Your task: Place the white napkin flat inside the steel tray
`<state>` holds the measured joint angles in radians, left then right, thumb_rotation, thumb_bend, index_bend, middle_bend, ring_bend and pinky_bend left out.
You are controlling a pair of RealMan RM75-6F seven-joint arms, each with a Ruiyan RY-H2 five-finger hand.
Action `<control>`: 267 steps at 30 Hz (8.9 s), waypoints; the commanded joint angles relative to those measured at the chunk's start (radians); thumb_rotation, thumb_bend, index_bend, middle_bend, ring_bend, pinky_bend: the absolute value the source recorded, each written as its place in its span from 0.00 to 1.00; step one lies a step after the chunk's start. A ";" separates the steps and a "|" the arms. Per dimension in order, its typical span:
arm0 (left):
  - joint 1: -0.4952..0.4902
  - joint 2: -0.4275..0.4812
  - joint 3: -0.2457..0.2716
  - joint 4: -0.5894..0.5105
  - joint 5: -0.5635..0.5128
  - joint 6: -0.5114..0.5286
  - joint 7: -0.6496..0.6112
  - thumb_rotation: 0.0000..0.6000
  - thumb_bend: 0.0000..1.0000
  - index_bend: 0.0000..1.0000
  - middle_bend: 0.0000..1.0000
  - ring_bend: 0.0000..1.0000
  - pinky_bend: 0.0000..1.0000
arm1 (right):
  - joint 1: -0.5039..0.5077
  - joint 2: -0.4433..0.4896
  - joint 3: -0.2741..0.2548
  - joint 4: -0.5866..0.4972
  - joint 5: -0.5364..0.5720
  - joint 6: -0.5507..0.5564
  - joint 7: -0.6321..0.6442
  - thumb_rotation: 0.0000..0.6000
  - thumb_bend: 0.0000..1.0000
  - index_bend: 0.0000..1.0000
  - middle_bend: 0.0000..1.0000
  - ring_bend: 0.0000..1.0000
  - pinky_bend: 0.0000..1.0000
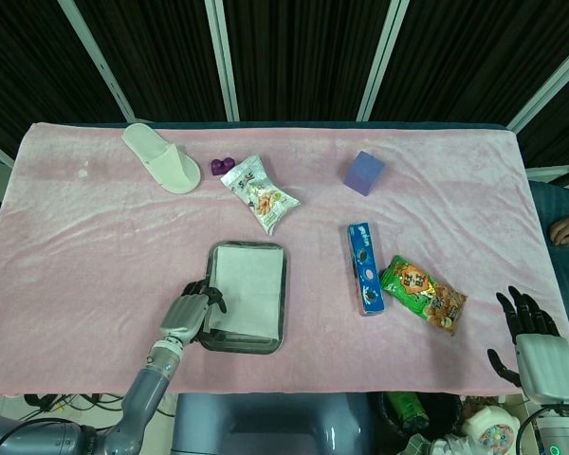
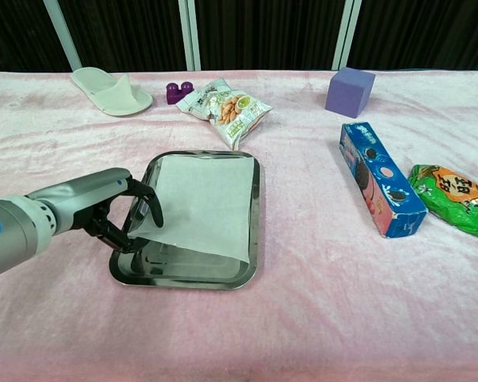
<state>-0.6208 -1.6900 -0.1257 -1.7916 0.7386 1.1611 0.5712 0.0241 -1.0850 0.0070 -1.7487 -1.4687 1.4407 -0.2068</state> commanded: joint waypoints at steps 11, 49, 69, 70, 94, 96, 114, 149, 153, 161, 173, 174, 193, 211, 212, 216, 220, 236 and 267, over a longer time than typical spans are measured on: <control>0.003 0.038 0.008 -0.063 0.012 0.017 -0.001 1.00 0.42 0.37 0.19 0.00 0.00 | 0.002 0.001 -0.001 -0.003 0.006 -0.006 -0.010 1.00 0.24 0.00 0.00 0.05 0.16; -0.065 0.093 0.032 -0.105 -0.095 -0.012 0.057 1.00 0.41 0.34 0.16 0.00 0.00 | 0.008 0.009 -0.003 -0.020 0.035 -0.029 -0.036 1.00 0.24 0.00 0.00 0.05 0.16; -0.072 0.012 0.010 -0.089 -0.116 0.041 0.061 1.00 0.39 0.32 0.15 0.00 0.00 | 0.008 0.013 -0.004 -0.024 0.045 -0.034 -0.042 1.00 0.24 0.00 0.00 0.05 0.16; -0.073 0.025 0.012 -0.102 -0.120 0.032 0.062 1.00 0.38 0.31 0.15 0.00 0.00 | 0.008 0.013 -0.004 -0.024 0.046 -0.034 -0.042 1.00 0.24 0.00 0.00 0.05 0.16; -0.041 0.225 0.068 -0.180 0.104 -0.081 -0.105 1.00 0.38 0.25 0.13 0.00 0.00 | 0.009 0.016 -0.005 -0.032 0.058 -0.040 -0.054 1.00 0.24 0.00 0.00 0.05 0.16; -0.038 0.216 0.065 -0.141 0.159 -0.092 -0.141 1.00 0.38 0.25 0.14 0.00 0.00 | 0.009 0.016 -0.006 -0.034 0.059 -0.041 -0.054 1.00 0.24 0.00 0.00 0.05 0.16; -0.184 0.085 0.048 0.259 0.360 -0.377 -0.262 1.00 0.31 0.15 0.14 0.00 0.03 | 0.010 0.018 -0.005 -0.034 0.067 -0.044 -0.051 1.00 0.24 0.00 0.00 0.05 0.16; -0.250 0.018 0.048 0.193 -0.010 -0.221 0.036 1.00 0.30 0.16 0.14 0.00 0.07 | 0.010 0.021 -0.006 -0.035 0.065 -0.044 -0.040 1.00 0.25 0.00 0.00 0.05 0.16; -0.260 -0.002 0.041 0.190 -0.056 -0.195 0.069 1.00 0.30 0.16 0.14 0.00 0.07 | 0.010 0.022 -0.007 -0.036 0.068 -0.045 -0.040 1.00 0.25 0.00 0.00 0.05 0.16; -0.259 -0.001 0.047 0.192 -0.003 -0.226 0.027 1.00 0.30 0.16 0.14 0.00 0.04 | 0.010 0.022 -0.006 -0.038 0.071 -0.045 -0.042 1.00 0.25 0.00 0.00 0.05 0.16; -0.257 0.030 0.077 0.217 0.090 -0.282 -0.026 1.00 0.30 0.16 0.14 0.00 0.03 | 0.009 0.019 -0.005 -0.038 0.070 -0.042 -0.045 1.00 0.25 0.00 0.00 0.05 0.16; -0.257 0.031 0.077 0.220 0.093 -0.285 -0.029 1.00 0.30 0.16 0.14 0.00 0.03 | 0.009 0.019 -0.005 -0.038 0.070 -0.042 -0.045 1.00 0.25 0.00 0.00 0.05 0.16; -0.259 0.047 0.089 0.253 0.195 -0.345 -0.111 1.00 0.29 0.16 0.14 0.00 0.00 | 0.009 0.018 -0.004 -0.037 0.071 -0.040 -0.047 1.00 0.25 0.00 0.00 0.05 0.16; -0.253 0.049 0.090 0.257 0.189 -0.323 -0.096 1.00 0.30 0.16 0.14 0.00 0.00 | 0.009 0.015 -0.004 -0.038 0.074 -0.040 -0.051 1.00 0.25 0.00 0.00 0.05 0.16; -0.253 0.049 0.090 0.257 0.188 -0.324 -0.096 1.00 0.30 0.16 0.14 0.00 0.00 | 0.009 0.015 -0.004 -0.038 0.073 -0.040 -0.051 1.00 0.25 0.00 0.00 0.05 0.16; -0.253 0.049 0.093 0.258 0.187 -0.324 -0.090 1.00 0.30 0.16 0.14 0.00 0.00 | 0.009 0.015 -0.003 -0.038 0.074 -0.039 -0.051 1.00 0.25 0.00 0.00 0.05 0.16; -0.252 0.051 0.087 0.249 0.192 -0.319 -0.098 1.00 0.30 0.16 0.14 0.00 0.00 | 0.009 0.015 -0.003 -0.037 0.074 -0.040 -0.052 1.00 0.25 0.00 0.00 0.05 0.16; -0.237 0.085 0.082 0.209 0.220 -0.285 -0.101 1.00 0.30 0.16 0.14 0.00 0.00 | 0.009 0.013 -0.001 -0.038 0.080 -0.038 -0.057 1.00 0.25 0.00 0.00 0.05 0.16; 0.373 0.507 0.271 0.086 0.454 0.403 -0.450 1.00 0.29 0.13 0.08 0.00 0.00 | 0.002 0.010 -0.004 -0.023 0.026 -0.002 -0.033 1.00 0.25 0.00 0.00 0.05 0.16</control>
<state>-0.3083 -1.2020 0.1202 -1.7510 1.1655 1.5159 0.2046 0.0275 -1.0742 0.0039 -1.7730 -1.4381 1.4340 -0.2428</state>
